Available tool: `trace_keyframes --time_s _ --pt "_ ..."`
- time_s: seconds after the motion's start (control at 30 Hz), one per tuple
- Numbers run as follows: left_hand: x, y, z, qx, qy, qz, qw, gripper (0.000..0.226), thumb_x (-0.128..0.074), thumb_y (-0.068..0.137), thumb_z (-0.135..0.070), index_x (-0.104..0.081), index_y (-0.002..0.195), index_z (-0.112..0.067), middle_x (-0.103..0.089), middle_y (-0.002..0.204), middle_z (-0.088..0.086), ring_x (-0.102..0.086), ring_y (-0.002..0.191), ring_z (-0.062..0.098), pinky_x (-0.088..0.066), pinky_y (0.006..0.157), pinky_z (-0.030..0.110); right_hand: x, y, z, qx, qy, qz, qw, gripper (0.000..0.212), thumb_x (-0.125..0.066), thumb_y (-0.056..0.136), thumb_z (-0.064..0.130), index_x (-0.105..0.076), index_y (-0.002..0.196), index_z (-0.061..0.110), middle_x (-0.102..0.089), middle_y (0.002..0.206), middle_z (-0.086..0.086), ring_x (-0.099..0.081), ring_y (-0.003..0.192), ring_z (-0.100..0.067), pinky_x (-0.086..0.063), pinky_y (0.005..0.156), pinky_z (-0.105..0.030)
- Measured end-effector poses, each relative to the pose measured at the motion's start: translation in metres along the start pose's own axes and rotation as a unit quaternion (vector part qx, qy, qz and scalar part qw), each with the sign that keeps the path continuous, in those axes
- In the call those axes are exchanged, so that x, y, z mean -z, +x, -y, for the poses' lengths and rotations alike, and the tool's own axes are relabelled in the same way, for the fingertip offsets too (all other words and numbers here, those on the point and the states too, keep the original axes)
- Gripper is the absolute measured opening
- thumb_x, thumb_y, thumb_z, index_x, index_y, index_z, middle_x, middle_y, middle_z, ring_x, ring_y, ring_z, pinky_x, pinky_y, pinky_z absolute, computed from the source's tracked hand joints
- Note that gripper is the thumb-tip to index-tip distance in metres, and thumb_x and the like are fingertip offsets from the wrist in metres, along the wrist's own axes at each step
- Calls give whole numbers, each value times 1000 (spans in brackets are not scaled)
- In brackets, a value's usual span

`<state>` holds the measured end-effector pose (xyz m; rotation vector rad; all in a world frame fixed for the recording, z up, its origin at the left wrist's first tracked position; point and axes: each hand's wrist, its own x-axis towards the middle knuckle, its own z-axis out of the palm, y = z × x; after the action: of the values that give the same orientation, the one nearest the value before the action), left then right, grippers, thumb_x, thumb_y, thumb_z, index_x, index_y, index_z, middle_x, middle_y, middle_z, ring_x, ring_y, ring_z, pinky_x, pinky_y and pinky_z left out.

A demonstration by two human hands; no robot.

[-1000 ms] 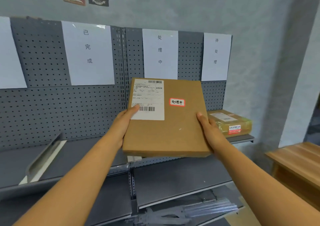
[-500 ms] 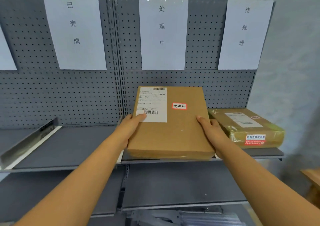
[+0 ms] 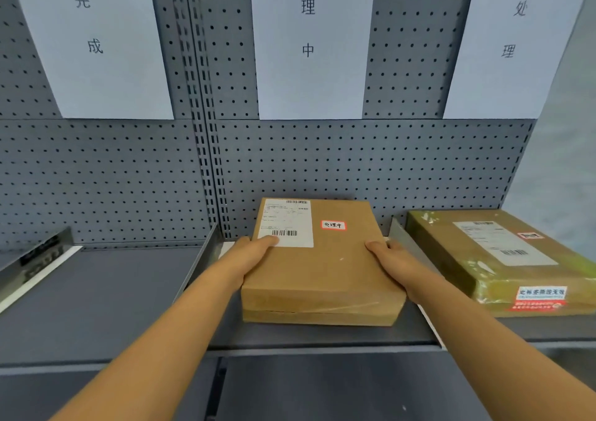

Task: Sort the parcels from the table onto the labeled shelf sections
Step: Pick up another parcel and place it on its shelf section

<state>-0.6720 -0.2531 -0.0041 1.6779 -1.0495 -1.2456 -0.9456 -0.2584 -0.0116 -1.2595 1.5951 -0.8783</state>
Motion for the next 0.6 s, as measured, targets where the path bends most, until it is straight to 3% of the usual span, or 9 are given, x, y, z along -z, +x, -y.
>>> trace_keyframes --time_s 0.1,0.2,0.33,0.47,0.53,0.6 --pt "0 17 3 17 12 -9 1000 69 -65 90 -43 -39 144 -10 -64 122 12 -65 102 28 -55 80 38 -8 18 -2 -8 -18 15 1000 60 -47 99 47 -35 145 10 -56 119 -7 -59 89 -18 -49 70 -31" --pt "1 28 6 30 15 -17 999 67 -65 90 -42 -40 143 -8 -64 119 12 -66 98 28 -53 70 34 -12 33 -5 -4 -34 29 999 62 -47 99 47 -34 147 10 -57 131 -11 -59 107 -26 -50 91 -40" --pt "-1 35 6 37 26 -25 999 64 -64 91 -41 -41 141 -8 -66 113 11 -67 91 25 -50 60 30 -9 46 -4 -4 -46 42 998 62 -48 99 47 -34 146 10 -56 130 -11 -58 101 -25 -47 83 -35" --pt "-6 35 6 33 54 -31 997 53 -60 94 -38 -49 137 -9 -65 93 3 -65 79 19 -47 56 27 -7 51 -4 -11 -68 63 996 60 -46 100 48 -35 146 11 -57 120 -6 -58 88 -17 -47 70 -28" --pt "-8 34 6 20 85 -41 995 52 -58 96 -37 -46 138 -8 -60 88 -2 -61 75 14 -45 55 26 -9 52 -4 -14 -83 65 994 59 -45 100 48 -37 146 11 -57 121 -6 -60 92 -18 -48 76 -30" --pt "-7 34 4 -12 127 -59 990 55 -59 95 -36 -41 139 -9 -61 102 1 -60 82 15 -45 61 27 -11 52 -1 -2 -119 43 992 59 -46 100 45 -33 146 9 -54 134 -13 -57 107 -26 -46 87 -35"
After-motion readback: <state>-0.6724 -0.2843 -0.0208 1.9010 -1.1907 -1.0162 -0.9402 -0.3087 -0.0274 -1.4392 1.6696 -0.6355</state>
